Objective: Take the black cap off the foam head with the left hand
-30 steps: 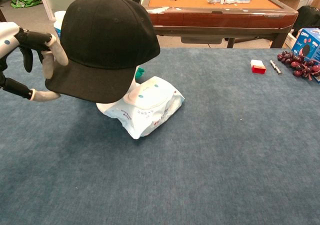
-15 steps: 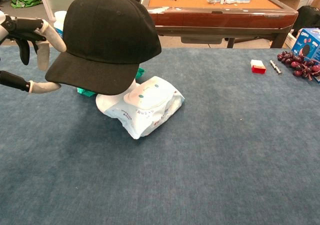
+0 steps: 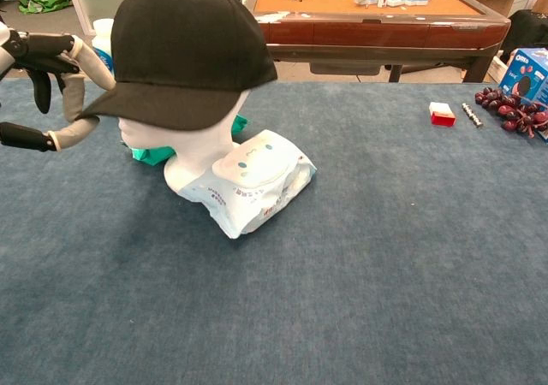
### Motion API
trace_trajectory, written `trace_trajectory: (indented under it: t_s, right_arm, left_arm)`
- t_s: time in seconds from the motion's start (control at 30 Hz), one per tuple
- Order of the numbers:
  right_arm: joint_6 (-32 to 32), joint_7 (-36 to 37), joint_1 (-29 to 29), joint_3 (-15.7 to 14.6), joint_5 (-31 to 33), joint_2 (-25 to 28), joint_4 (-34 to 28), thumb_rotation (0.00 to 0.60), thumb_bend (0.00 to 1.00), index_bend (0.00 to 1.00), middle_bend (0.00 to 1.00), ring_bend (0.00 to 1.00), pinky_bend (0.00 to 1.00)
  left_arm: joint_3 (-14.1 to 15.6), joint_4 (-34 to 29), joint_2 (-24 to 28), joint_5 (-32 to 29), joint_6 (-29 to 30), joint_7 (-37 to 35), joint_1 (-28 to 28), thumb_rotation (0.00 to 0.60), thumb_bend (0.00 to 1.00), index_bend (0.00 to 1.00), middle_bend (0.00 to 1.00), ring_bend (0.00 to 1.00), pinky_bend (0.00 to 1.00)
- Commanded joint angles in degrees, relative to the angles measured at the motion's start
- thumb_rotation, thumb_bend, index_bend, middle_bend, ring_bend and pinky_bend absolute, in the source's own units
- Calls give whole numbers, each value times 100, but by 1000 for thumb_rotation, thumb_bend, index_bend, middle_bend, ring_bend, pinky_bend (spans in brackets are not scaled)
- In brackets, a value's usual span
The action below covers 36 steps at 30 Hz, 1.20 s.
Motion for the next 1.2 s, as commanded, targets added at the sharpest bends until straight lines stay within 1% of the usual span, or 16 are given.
trace_trajectory:
  t_s: [0.03, 0.23, 0.3, 0.47, 1.0, 1.2]
  right_arm:
    - [-2, 0, 0, 1, 1, -1, 0, 600, 213, 318, 378, 307, 416]
    - [-5, -6, 2, 0, -3, -2, 0, 600, 214, 318, 378, 307, 416]
    - [-8, -10, 2, -1, -3, -4, 1, 600, 213, 318, 378, 307, 416]
    - [-10, -19, 4, -2, -8, -6, -1, 600, 214, 318, 378, 307, 416]
    - [-45, -78, 24, -23, -43, -18, -11, 600, 214, 318, 378, 307, 416]
    - [-59, -90, 30, -25, -40, -18, -19, 600, 214, 318, 378, 307, 416]
  left_arm:
    - [7, 0, 1, 5, 10, 2, -2, 600, 374, 437, 675, 507, 594]
    - [12, 21, -5, 9, 61, -3, -3, 600, 437, 471, 678, 509, 597]
    - [10, 27, -14, 11, 81, 8, -4, 600, 463, 496, 680, 511, 599]
    - [-18, 85, -48, 61, 181, 38, -22, 600, 486, 570, 687, 516, 607]
    - [-259, -174, 195, 196, 317, 434, -208, 600, 502, 595, 700, 533, 619]
    - [-428, -164, 287, 224, 404, 442, -322, 600, 502, 600, 705, 536, 625]
